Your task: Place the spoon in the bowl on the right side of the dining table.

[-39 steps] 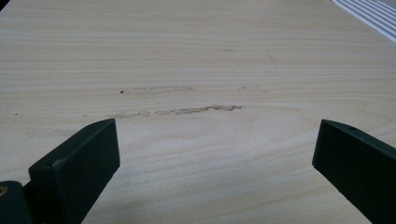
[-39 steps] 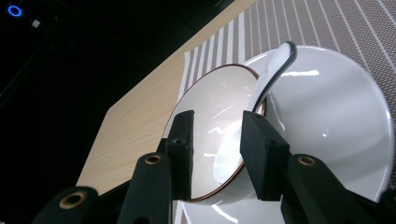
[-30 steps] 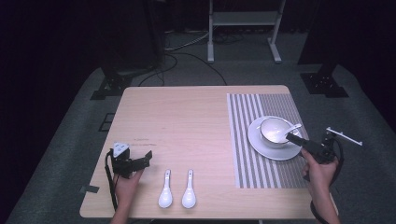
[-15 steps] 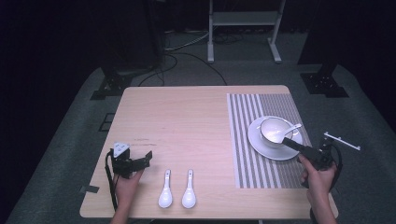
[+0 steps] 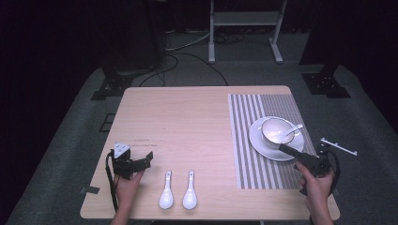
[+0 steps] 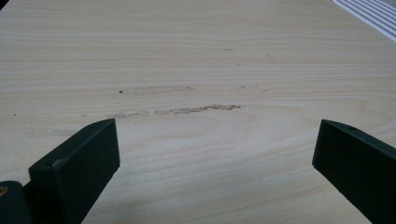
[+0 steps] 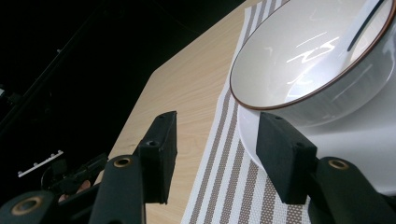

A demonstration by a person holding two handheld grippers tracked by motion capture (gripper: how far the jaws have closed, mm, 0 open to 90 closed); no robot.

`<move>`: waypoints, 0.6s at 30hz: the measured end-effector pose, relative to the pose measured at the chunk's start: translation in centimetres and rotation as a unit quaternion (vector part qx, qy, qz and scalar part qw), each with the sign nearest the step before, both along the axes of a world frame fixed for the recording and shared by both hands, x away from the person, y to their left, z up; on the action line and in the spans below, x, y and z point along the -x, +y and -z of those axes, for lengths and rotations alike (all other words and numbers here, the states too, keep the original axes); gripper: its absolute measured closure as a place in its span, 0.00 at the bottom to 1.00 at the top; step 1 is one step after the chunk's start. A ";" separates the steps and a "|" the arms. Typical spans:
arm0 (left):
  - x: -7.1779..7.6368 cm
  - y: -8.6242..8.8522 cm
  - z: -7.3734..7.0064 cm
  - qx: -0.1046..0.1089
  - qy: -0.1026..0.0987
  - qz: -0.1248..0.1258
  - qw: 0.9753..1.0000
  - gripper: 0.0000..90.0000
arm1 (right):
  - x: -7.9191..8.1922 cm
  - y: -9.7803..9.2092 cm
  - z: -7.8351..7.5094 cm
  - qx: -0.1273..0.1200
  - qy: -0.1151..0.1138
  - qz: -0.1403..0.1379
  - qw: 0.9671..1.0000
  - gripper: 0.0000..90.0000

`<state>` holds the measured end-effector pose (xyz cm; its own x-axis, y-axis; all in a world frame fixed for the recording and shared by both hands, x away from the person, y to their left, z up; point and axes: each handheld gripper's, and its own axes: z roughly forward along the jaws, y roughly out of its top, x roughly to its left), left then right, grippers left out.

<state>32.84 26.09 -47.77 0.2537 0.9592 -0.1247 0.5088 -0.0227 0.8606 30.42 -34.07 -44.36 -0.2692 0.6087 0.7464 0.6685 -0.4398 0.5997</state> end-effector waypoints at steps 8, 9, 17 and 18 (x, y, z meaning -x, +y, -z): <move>0.0 0.0 0.0 -0.001 0.000 0.001 1.000 0.00 | 0.8 0.4 0.2 0.001 -0.003 -0.010 1.000 0.52; 0.0 0.0 0.0 -0.001 0.000 0.001 1.000 0.00 | 0.9 0.5 0.3 0.000 -0.003 -0.011 1.000 0.52; 0.0 0.0 0.0 -0.002 0.000 0.001 1.000 0.00 | 1.6 0.9 1.0 0.001 -0.002 -0.018 1.000 0.52; 0.0 0.0 0.0 -0.001 0.000 0.001 1.000 0.00 | 1.7 1.1 1.1 0.003 -0.001 -0.019 1.000 0.51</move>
